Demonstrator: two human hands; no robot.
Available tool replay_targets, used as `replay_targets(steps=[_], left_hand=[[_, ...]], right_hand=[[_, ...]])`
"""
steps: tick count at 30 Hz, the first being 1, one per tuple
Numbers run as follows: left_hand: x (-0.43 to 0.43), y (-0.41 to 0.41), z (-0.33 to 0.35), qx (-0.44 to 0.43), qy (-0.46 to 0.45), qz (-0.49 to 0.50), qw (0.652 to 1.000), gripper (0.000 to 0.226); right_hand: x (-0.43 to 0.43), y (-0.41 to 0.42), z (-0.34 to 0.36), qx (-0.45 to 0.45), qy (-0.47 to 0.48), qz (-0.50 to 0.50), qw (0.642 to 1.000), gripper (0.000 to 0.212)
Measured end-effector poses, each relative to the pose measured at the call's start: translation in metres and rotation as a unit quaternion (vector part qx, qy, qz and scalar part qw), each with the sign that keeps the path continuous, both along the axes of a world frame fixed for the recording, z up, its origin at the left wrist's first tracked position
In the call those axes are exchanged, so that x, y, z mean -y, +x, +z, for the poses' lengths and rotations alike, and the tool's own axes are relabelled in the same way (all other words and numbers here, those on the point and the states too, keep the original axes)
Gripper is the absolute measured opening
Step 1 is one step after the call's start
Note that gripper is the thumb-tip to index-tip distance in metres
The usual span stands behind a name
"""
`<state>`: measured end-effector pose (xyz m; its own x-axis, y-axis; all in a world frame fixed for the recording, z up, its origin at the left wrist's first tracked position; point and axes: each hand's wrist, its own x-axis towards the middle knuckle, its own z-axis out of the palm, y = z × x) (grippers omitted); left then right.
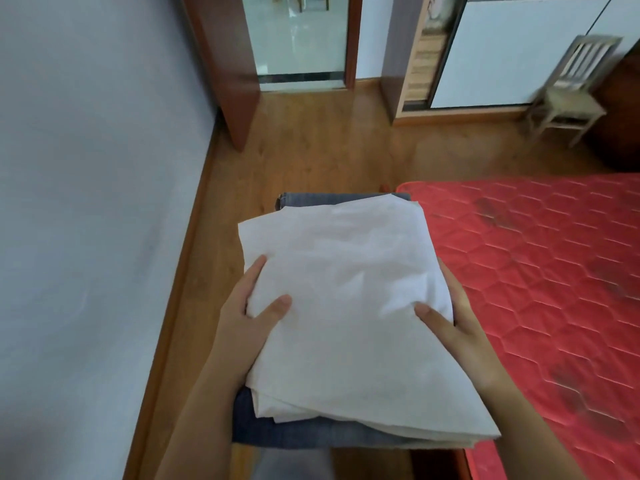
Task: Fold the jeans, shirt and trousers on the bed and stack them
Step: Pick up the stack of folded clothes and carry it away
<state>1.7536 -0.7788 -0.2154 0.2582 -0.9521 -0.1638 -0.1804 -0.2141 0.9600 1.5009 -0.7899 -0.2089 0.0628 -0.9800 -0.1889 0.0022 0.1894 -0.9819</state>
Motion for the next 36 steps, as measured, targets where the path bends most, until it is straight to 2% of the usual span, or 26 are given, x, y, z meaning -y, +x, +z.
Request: replay_targets(steps=[7, 13, 19, 29, 36], left_hand=[[0.151, 0.083, 0.008, 0.027, -0.013, -0.025, 0.999, 0.058], [0.277, 0.104, -0.003, 0.040, -0.005, -0.043, 0.998, 0.057], [0.427, 0.086, -0.011, 0.058, 0.002, -0.057, 0.997, 0.058], [0.668, 0.035, 0.013, 0.105, -0.012, -0.117, 0.987, 0.057], [0.842, 0.001, 0.004, 0.074, 0.010, -0.180, 0.981, 0.060]], right_hand=[[0.136, 0.083, 0.011, 0.002, -0.009, -0.019, 1.000, 0.054], [0.256, 0.105, -0.002, 0.000, -0.001, -0.036, 0.999, 0.055], [0.398, 0.087, -0.017, 0.019, 0.002, -0.055, 0.998, 0.053], [0.610, 0.039, -0.001, 0.049, -0.008, -0.104, 0.993, 0.050], [0.747, 0.020, -0.010, 0.036, -0.001, -0.179, 0.983, 0.049]])
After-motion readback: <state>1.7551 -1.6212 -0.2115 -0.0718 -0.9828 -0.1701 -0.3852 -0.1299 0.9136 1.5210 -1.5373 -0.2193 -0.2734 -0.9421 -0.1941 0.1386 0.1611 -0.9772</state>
